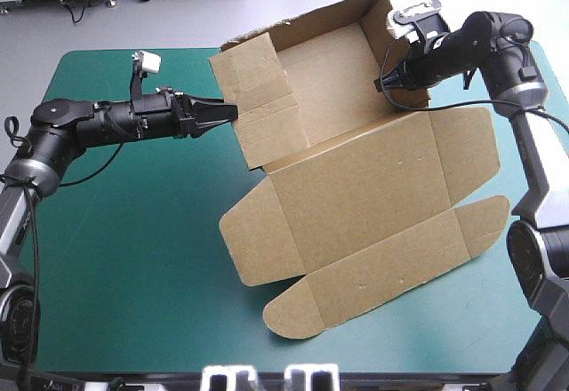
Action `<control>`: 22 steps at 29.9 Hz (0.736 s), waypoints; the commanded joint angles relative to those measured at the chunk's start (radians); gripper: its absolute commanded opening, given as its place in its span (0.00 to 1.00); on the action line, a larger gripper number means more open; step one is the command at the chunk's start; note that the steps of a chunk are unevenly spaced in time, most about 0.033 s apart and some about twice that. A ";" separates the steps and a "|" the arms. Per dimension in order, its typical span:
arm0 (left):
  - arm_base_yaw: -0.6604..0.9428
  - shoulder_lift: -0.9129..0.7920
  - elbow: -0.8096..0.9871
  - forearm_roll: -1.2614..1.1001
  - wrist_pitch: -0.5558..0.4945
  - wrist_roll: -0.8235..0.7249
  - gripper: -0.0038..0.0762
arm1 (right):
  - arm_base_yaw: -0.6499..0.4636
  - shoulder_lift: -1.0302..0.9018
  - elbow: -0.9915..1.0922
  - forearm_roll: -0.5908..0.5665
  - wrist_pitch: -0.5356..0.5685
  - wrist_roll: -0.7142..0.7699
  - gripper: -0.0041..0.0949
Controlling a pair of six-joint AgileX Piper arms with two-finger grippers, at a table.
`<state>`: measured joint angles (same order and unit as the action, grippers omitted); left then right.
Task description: Fold the box
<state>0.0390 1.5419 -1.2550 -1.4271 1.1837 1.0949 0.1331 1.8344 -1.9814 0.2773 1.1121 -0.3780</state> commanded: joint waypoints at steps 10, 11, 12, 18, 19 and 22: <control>-0.027 -0.044 -0.035 -0.060 -0.069 -0.011 0.51 | 0.051 -0.053 -0.029 -0.007 -0.150 0.101 0.02; -0.040 -0.044 -0.035 -0.047 -0.104 -0.023 0.51 | 0.062 -0.053 -0.029 -0.026 -0.164 0.118 0.02; -0.058 -0.044 -0.037 -0.025 -0.152 -0.037 0.51 | 0.074 -0.053 -0.029 -0.044 -0.175 0.136 0.02; -0.164 -0.044 -0.036 0.204 -0.453 -0.212 0.51 | 0.104 -0.053 -0.029 -0.147 -0.218 0.263 0.02; -0.179 -0.044 -0.036 0.240 -0.493 -0.251 0.51 | 0.104 -0.053 -0.029 -0.151 -0.223 0.274 0.02; -0.218 -0.044 -0.036 0.273 -0.584 -0.322 0.51 | 0.108 -0.048 -0.029 -0.164 -0.239 0.316 0.02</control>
<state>-0.1428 1.5400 -1.2569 -1.1503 0.6978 0.8561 0.2343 1.8344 -1.9814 0.0875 0.9685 -0.1238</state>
